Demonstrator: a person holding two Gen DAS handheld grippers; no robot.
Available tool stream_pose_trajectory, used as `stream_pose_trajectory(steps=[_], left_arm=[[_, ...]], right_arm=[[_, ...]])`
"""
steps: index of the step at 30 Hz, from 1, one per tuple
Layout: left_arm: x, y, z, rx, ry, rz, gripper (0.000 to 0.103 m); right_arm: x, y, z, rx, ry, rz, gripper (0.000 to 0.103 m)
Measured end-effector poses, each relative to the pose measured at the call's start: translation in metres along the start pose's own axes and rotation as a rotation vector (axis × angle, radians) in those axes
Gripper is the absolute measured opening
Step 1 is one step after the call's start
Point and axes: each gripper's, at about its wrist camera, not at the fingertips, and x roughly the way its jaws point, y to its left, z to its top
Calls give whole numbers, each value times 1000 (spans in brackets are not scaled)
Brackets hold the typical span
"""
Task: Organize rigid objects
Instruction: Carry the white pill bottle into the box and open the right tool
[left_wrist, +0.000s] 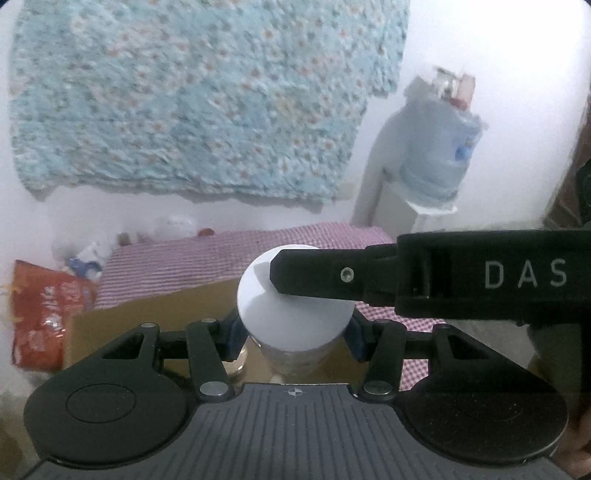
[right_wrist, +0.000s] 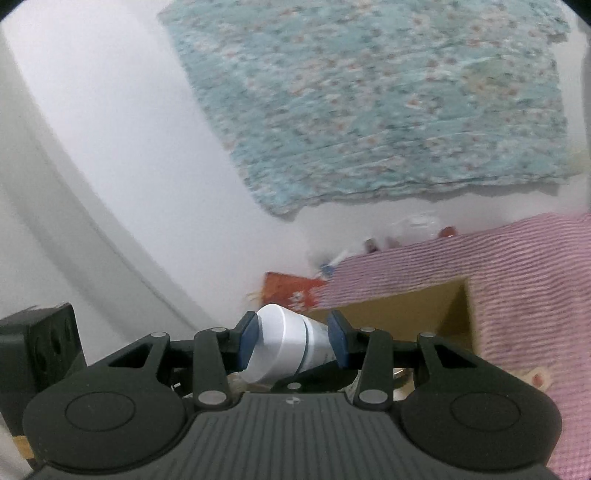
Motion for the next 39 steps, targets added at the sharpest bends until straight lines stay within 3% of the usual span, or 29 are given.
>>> stream_pose_trajectory(steps=[10,21,24,27,29,31,34,39], left_arm=[[96,1,-11,13,201,11,53],[127,-5,-23,30,317,29,53],[126,-8,-21,40,316,24,57],[123,-11,-19,60,300,43,72],[116,-13,-19,69,285,53,73],[107,-14,-17,66,267,56,82],[85,-14,-11,56,218,67,99],[33,-11,-4,19,116,43,102]], right_arm=[[64,-95,-3,88,102,-47,45],[81,-107,-20,21,176,-112,48],[82,-106,-18,17,175,-124,53],[82,-106,-17,23,173,-132,55],[81,-105,-17,25,166,-138,55],[76,-103,-17,37,144,-129,55],[60,-96,-15,65,84,-107,55],[13,-70,-14,132,-51,-23,66]])
